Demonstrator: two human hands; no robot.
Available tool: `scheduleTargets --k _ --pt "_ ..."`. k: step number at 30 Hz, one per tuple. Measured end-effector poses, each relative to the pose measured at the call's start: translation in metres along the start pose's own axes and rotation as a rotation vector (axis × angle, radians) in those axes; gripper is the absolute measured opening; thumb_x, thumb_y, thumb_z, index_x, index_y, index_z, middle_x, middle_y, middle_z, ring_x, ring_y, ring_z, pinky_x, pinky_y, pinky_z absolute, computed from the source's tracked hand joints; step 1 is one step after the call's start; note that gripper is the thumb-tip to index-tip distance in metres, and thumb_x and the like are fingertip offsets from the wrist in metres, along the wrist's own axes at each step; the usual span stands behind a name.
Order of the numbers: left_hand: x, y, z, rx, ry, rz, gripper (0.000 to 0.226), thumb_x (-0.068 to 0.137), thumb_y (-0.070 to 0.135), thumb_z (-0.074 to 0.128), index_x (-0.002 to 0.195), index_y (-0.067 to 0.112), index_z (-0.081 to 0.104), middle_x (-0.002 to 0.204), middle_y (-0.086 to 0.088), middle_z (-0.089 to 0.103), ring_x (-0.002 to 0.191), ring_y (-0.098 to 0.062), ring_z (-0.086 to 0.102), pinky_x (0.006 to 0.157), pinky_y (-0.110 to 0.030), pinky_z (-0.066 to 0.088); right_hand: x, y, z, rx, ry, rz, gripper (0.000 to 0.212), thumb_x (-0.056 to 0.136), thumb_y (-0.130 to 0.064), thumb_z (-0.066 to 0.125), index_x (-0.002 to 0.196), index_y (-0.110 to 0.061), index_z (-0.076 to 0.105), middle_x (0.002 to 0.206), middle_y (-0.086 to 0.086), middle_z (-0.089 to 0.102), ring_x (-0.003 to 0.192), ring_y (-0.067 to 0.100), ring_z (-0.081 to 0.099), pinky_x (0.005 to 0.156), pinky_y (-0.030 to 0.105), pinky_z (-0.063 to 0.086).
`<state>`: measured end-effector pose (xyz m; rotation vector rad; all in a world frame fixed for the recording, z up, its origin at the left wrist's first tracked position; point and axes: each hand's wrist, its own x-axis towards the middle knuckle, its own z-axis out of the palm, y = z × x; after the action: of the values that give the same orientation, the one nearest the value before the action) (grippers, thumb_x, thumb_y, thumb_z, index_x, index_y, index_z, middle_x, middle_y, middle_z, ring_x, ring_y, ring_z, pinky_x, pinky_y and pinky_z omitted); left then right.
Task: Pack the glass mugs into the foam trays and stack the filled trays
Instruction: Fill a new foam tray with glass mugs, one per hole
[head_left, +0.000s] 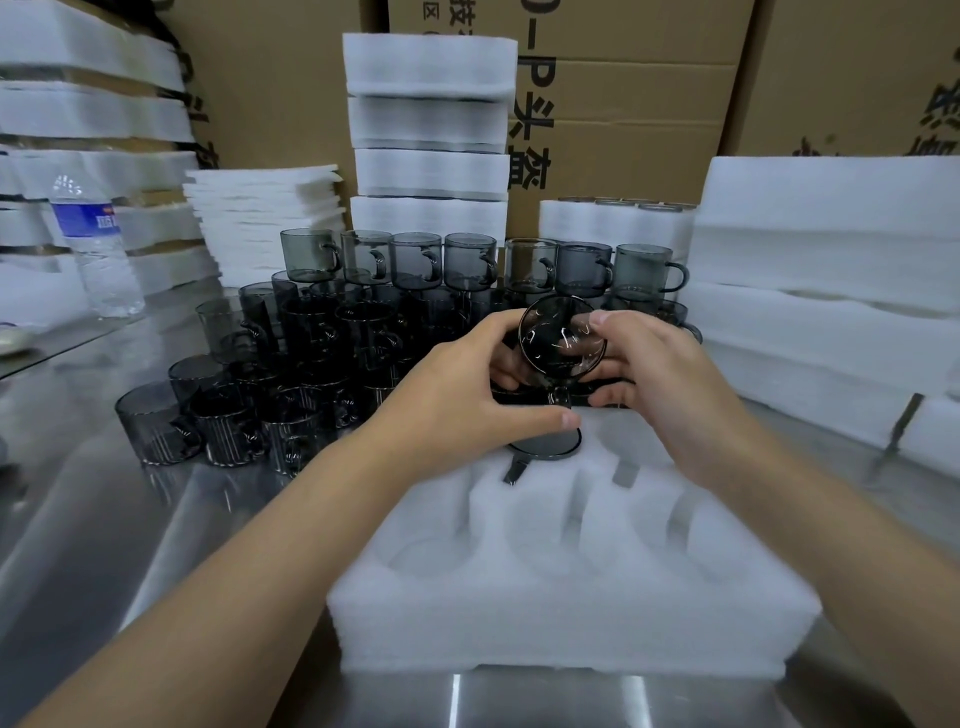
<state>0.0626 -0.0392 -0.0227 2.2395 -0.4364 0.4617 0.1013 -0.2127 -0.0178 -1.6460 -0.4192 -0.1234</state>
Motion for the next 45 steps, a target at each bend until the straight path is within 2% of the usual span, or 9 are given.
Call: scheduleTargets --k 6,9,14,19,21,24,28,38,45 --pt "0.0 -0.001 0.0 -0.01 0.012 0.02 0.074 0.06 0.05 0.082 0.124 0.05 0.044 0.09 0.019 0.066 0.086 0.007 0.06 0.069 -0.004 0.039 0.0 -0.002 -0.002 -0.046 0.024 -0.025 0.032 0.069 -0.05 0.055 0.085 -0.028 0.072 0.091 -0.006 0.073 0.077 0.013 0.069 0.066 0.03 0.05" --pt "-0.001 0.002 0.0 -0.008 0.008 0.024 0.068 0.056 0.058 0.078 0.113 0.062 0.042 0.089 0.027 0.065 0.085 0.008 0.06 0.067 -0.003 0.039 -0.001 -0.007 -0.005 -0.099 0.02 -0.102 0.023 0.072 -0.046 0.055 0.081 -0.032 0.071 0.089 -0.014 0.073 0.072 0.006 0.068 0.057 0.02 0.05" --pt "-0.002 0.008 0.0 -0.047 -0.044 0.028 0.054 0.051 0.065 0.071 0.093 0.08 0.04 0.086 0.029 0.068 0.085 0.01 0.063 0.071 -0.006 0.042 -0.002 -0.013 -0.02 -0.071 -0.113 -0.069 0.024 0.074 -0.041 0.061 0.087 -0.023 0.071 0.084 -0.006 0.071 0.067 0.011 0.065 0.06 0.023 0.052" --pt "-0.004 0.009 -0.001 -0.099 -0.133 0.048 0.071 0.054 0.062 0.072 0.121 0.052 0.05 0.09 0.026 0.07 0.092 0.012 0.062 0.077 -0.015 0.043 -0.003 -0.022 -0.029 -0.06 -0.229 -0.057 0.035 0.074 -0.038 0.063 0.091 -0.008 0.068 0.071 0.003 0.069 0.061 0.012 0.064 0.059 0.022 0.054" --pt "-0.004 0.009 -0.002 -0.097 -0.172 0.067 0.066 0.054 0.06 0.074 0.114 0.065 0.047 0.094 0.026 0.07 0.096 0.011 0.061 0.086 -0.022 0.047 -0.003 -0.024 -0.031 -0.078 -0.234 -0.065 0.033 0.074 -0.036 0.061 0.089 -0.007 0.067 0.066 -0.002 0.068 0.055 0.01 0.063 0.056 0.022 0.054" --pt "-0.004 0.008 -0.003 -0.019 -0.241 0.059 0.078 0.047 0.066 0.075 0.111 0.08 0.032 0.105 0.027 0.067 0.106 0.014 0.055 0.097 -0.017 0.043 -0.003 -0.026 -0.037 -0.142 -0.215 -0.053 0.026 0.074 -0.033 0.056 0.087 -0.016 0.07 0.073 -0.005 0.068 0.052 0.015 0.063 0.05 0.025 0.053" --pt "-0.004 0.005 -0.001 0.066 -0.286 0.015 0.102 0.044 0.072 0.071 0.136 0.057 0.03 0.111 0.033 0.06 0.111 0.016 0.05 0.101 -0.019 0.039 -0.004 -0.024 -0.045 -0.386 -0.172 -0.091 0.025 0.073 -0.033 0.047 0.088 -0.033 0.067 0.078 -0.008 0.068 0.044 0.019 0.062 0.043 0.025 0.049" --pt "-0.006 0.007 -0.002 0.053 -0.279 0.006 0.078 0.053 0.068 0.067 0.126 0.052 0.047 0.111 0.027 0.064 0.11 0.014 0.052 0.1 -0.018 0.039 -0.009 -0.027 -0.051 -0.752 -0.134 -0.221 0.021 0.081 -0.018 0.051 0.087 -0.032 0.065 0.05 -0.01 0.057 0.045 0.006 0.052 0.05 0.027 0.04" --pt "-0.006 0.007 -0.004 0.053 -0.276 0.026 0.061 0.069 0.044 0.08 0.122 0.053 0.051 0.111 0.025 0.064 0.107 0.015 0.053 0.098 -0.015 0.039 -0.01 -0.029 -0.045 -0.878 -0.081 -0.182 0.027 0.079 -0.015 0.051 0.09 -0.034 0.067 0.046 -0.011 0.057 0.05 0.013 0.052 0.058 0.033 0.046"
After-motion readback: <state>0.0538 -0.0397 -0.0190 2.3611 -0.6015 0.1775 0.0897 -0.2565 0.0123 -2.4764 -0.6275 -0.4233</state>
